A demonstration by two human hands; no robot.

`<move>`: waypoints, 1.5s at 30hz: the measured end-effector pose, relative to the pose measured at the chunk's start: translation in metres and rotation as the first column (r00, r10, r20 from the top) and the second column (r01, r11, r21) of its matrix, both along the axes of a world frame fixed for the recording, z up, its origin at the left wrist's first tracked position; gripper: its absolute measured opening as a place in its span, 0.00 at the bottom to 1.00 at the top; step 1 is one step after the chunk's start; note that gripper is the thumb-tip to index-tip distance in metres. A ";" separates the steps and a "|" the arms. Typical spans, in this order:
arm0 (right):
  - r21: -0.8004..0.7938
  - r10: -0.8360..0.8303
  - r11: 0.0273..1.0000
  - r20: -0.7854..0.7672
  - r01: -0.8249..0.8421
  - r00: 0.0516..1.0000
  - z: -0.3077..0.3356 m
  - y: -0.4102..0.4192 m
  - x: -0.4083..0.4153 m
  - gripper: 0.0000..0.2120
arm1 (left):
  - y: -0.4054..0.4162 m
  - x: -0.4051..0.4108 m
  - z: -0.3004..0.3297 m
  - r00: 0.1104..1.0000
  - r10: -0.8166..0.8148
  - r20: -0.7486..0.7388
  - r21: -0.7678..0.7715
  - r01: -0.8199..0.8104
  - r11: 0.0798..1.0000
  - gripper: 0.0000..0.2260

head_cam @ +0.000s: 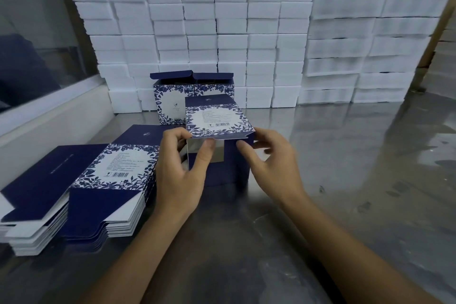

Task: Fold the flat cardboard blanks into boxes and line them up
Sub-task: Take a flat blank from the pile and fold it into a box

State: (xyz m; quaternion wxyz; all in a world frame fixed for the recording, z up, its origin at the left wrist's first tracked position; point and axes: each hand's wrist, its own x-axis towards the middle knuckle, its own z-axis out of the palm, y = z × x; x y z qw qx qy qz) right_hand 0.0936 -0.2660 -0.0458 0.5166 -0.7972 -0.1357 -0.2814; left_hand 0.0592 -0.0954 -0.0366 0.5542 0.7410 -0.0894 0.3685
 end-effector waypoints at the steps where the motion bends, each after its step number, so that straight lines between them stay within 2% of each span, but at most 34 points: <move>1: -0.006 -0.043 0.999 0.023 0.043 0.999 0.001 0.000 -0.001 0.11 | -0.001 0.000 -0.001 1.000 0.003 0.008 0.001 -0.003 1.000 0.13; 4: 0.029 -0.107 0.994 0.083 0.105 0.991 0.004 -0.002 -0.001 0.01 | -0.002 0.001 -0.002 1.000 0.009 0.018 0.016 -0.010 1.000 0.15; 8: 0.059 -0.112 0.993 0.088 0.107 0.990 0.007 -0.004 0.000 0.03 | -0.001 0.003 -0.004 1.000 -0.003 0.009 0.017 0.003 1.000 0.16; 10: 0.048 -0.105 0.994 0.048 0.102 0.993 0.006 -0.004 0.001 0.04 | -0.002 0.003 -0.003 1.000 -0.003 0.008 0.013 0.003 1.000 0.16; 16: -0.093 -0.039 0.995 -0.225 0.019 0.974 -0.003 -0.006 0.007 0.08 | 0.002 0.003 -0.002 1.000 0.019 -0.006 0.014 -0.019 1.000 0.14; 20: -0.141 -0.133 0.984 -0.185 0.108 0.974 -0.004 -0.007 0.010 0.14 | 0.001 0.004 -0.004 1.000 0.020 -0.019 0.071 -0.019 0.997 0.15; 24: -0.143 -0.071 0.989 -0.277 0.032 0.958 -0.005 -0.012 0.010 0.04 | 0.002 0.005 -0.005 1.000 0.023 -0.018 0.068 -0.022 0.997 0.16; 27: -0.252 -0.038 0.966 -0.386 -0.065 0.922 -0.007 -0.012 0.009 0.10 | 0.004 0.006 -0.005 1.000 0.021 -0.013 0.062 -0.020 0.998 0.16; 31: -0.274 -0.064 0.961 -0.348 -0.036 0.935 -0.007 -0.013 0.011 0.21 | 0.003 0.007 -0.005 1.000 0.017 -0.019 0.054 -0.016 0.998 0.16; 33: -0.244 -0.033 0.969 -0.315 -0.048 0.949 -0.009 -0.014 0.010 0.32 | 0.003 0.007 -0.005 1.000 0.018 -0.016 0.053 -0.018 0.998 0.15; 35: -0.135 0.107 0.980 -0.271 -0.148 0.957 -0.009 -0.009 0.005 0.39 | 0.004 0.008 -0.006 1.000 0.006 -0.013 0.058 -0.006 0.998 0.15; 37: -0.022 0.202 0.978 -0.140 -0.207 0.969 -0.009 -0.002 0.003 0.34 | 0.005 0.008 -0.007 0.999 -0.032 -0.022 0.076 0.033 0.997 0.15; 40: 0.102 0.097 0.990 0.012 -0.098 0.995 -0.003 0.005 0.000 0.16 | 0.005 0.006 -0.008 0.990 -0.138 -0.020 0.073 0.139 0.988 0.17; 42: 0.163 0.030 0.986 0.039 -0.036 0.999 0.003 0.005 -0.003 0.05 | 0.004 0.006 -0.009 0.987 -0.160 0.016 0.105 0.158 0.982 0.19; 45: 0.197 -0.050 0.979 0.032 0.043 0.998 0.013 0.000 -0.004 0.12 | 0.005 0.010 -0.013 0.993 -0.117 -0.016 0.138 0.118 0.983 0.18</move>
